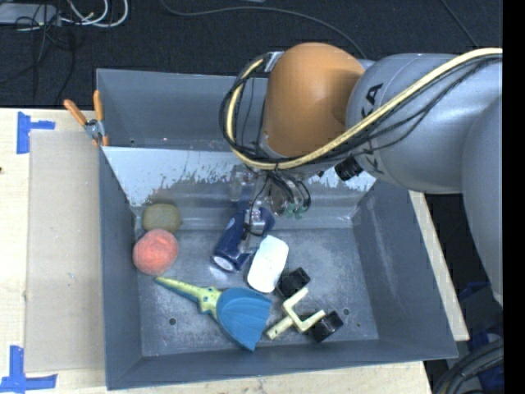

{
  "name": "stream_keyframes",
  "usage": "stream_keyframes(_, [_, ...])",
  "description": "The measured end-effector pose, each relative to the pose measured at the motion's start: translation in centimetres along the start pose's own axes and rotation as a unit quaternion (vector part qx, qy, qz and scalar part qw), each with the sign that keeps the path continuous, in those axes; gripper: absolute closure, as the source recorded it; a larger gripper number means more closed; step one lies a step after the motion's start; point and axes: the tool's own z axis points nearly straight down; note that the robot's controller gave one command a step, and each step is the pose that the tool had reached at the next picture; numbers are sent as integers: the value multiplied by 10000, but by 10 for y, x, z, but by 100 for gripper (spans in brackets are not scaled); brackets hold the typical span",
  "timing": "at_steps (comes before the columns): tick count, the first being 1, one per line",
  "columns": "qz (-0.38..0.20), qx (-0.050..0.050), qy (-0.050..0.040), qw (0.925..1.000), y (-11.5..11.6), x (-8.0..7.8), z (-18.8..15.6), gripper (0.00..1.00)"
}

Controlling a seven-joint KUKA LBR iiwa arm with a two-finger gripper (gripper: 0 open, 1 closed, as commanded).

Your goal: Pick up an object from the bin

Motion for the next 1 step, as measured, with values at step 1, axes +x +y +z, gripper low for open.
stream_keyframes(1, [14, -4, -41, 10000, -1, -1, -5, 0])
